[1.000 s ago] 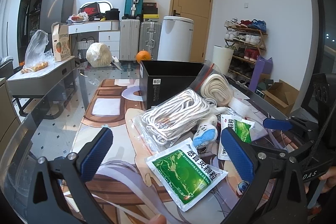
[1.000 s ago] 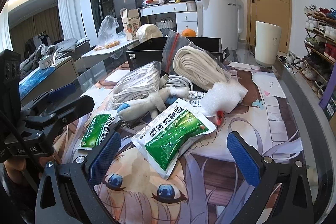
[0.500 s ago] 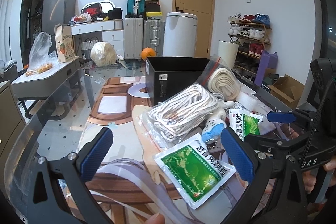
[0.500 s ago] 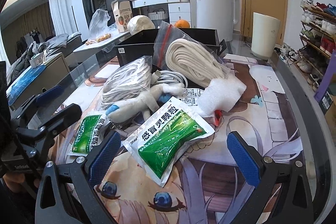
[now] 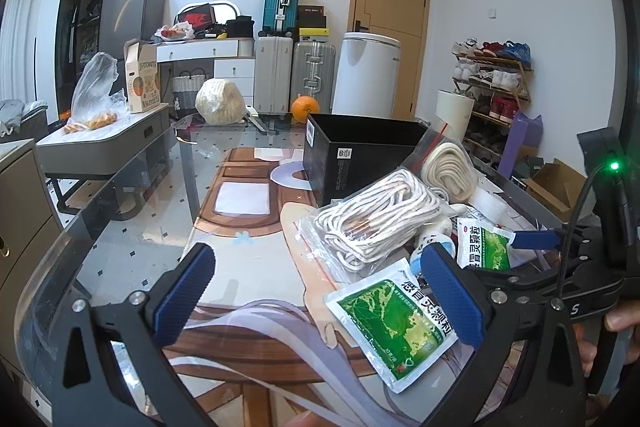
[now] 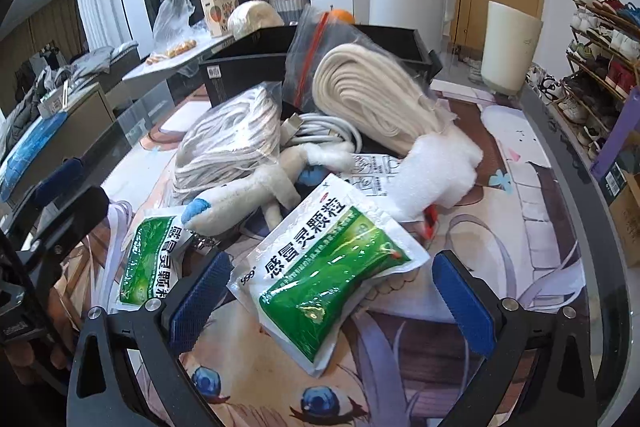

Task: Organize soft objects
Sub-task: 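Reach the right tool to the green-and-white medicine sachet and close on it, then lift the sachet with the right tool and carry it over the black box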

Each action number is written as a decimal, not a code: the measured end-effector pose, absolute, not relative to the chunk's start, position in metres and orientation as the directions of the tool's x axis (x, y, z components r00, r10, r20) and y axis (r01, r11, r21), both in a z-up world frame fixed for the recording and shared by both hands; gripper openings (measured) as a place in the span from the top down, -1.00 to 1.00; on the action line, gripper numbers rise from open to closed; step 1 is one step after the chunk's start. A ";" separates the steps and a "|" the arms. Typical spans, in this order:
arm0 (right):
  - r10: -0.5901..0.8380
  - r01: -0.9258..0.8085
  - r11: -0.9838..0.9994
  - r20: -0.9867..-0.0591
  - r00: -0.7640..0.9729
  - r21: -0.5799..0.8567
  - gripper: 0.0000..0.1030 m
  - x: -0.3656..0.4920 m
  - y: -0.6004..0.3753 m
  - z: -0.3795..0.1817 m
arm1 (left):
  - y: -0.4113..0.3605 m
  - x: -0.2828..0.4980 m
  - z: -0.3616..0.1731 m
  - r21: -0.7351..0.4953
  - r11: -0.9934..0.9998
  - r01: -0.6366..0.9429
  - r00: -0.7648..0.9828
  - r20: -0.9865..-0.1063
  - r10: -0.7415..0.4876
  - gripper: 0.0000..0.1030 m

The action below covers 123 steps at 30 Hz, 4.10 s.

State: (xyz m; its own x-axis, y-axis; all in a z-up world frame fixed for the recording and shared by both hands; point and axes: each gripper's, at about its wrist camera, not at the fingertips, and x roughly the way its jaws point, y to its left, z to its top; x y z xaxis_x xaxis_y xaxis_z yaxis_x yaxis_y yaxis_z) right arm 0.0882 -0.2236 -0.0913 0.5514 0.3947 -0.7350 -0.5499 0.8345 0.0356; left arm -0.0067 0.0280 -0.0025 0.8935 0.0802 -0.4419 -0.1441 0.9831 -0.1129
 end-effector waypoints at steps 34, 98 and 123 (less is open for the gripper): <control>0.317 -0.499 0.867 -0.773 0.550 0.001 -0.87 0.099 -0.250 -0.095 | 0.009 0.002 -0.007 -0.054 0.994 -0.099 0.864 -0.499 0.059 -1.00; 0.491 -0.618 0.785 -0.571 0.658 -0.037 0.19 0.044 -0.258 -0.055 | 0.013 -0.001 -0.001 -0.117 0.993 -0.013 0.829 -0.557 -0.055 0.75; 0.553 -0.636 0.771 -0.474 0.686 -0.021 0.19 0.106 -0.253 0.010 | 0.008 0.050 0.066 -0.137 0.988 0.070 0.900 -0.418 -0.122 0.75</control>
State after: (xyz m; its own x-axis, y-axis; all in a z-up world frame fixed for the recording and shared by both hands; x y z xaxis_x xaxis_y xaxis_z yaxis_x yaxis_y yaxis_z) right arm 0.1061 -0.2529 0.0099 0.6858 0.5527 -0.4735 -0.6361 0.7714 -0.0209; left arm 0.0499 0.0083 0.0665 0.9001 -0.1216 -0.4184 0.0696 0.9881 -0.1375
